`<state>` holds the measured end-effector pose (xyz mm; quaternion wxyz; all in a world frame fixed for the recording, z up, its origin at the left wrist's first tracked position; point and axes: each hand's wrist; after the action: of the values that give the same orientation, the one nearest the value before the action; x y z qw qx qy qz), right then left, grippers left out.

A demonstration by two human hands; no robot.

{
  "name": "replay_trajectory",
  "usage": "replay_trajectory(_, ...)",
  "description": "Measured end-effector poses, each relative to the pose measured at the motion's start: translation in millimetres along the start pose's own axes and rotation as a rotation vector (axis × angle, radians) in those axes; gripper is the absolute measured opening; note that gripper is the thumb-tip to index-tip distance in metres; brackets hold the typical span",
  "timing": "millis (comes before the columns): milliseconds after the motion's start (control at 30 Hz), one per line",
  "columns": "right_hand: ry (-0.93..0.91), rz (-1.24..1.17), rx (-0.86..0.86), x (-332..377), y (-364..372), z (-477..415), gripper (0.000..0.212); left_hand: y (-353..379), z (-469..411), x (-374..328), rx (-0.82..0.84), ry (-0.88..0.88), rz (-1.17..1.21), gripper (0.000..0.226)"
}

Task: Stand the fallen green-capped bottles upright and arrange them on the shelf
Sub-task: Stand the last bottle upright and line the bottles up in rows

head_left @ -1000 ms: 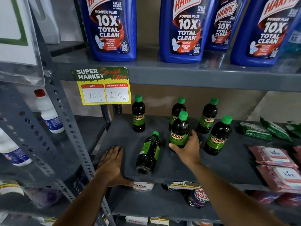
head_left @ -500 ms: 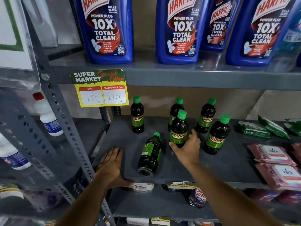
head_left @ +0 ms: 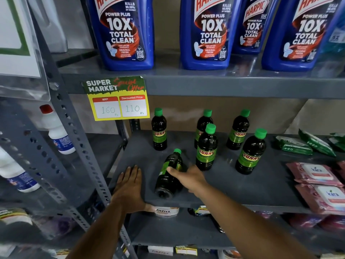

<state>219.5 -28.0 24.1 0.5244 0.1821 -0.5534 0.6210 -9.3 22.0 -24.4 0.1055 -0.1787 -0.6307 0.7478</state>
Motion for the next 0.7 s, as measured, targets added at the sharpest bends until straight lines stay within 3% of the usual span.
replay_trajectory(233,0.198,-0.253,0.156,23,11,-4,0.041,1,-1,-2,-0.01,-0.02,0.011,0.164)
replay_trajectory(400,0.118,-0.346,0.138,19,14,-5,0.026,3,-1,-1,-0.032,-0.016,0.029,0.164)
replay_trajectory(567,-0.27,-0.287,-0.066,24,20,-12,0.039,4,-2,0,-0.05,-0.009,0.03,0.164)
replay_trajectory(700,-0.482,-0.094,-0.145,18,23,-20,0.067,3,-1,-1,-0.051,-0.003,0.052,0.164)
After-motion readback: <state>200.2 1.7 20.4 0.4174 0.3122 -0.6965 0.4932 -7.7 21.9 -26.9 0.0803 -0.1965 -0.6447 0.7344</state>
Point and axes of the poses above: each hand's wrist, its own z-axis away from the middle knuckle, its own y-axis out of the palm, x = y × z, and after that the axes turned 2 degrees about z, right-handed
